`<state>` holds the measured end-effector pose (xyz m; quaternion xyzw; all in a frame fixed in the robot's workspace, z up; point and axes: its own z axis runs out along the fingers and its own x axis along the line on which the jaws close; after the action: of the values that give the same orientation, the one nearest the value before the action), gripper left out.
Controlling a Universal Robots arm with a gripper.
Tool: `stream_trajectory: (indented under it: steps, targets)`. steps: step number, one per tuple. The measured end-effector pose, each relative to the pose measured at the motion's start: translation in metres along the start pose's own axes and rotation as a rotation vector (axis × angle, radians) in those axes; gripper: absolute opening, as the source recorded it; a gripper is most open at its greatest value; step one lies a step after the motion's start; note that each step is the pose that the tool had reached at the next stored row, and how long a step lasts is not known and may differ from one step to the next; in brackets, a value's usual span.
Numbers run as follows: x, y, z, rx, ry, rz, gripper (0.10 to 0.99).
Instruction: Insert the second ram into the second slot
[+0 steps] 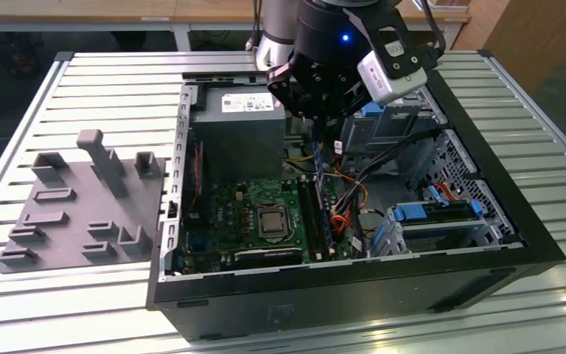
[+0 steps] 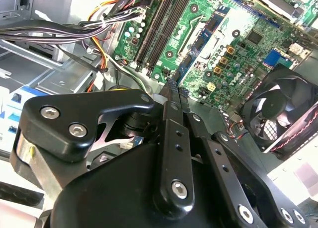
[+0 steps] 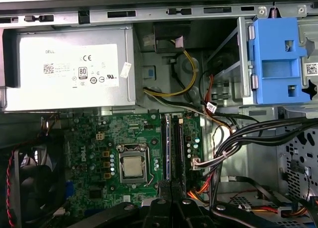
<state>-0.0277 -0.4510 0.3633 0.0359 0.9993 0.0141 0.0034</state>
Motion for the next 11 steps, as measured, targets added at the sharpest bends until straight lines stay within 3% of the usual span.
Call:
stream_trajectory:
  steps: [11]
  targets:
    - [0.0000, -0.0001, 0.0026, 0.000, 0.0000, 0.000, 0.114]
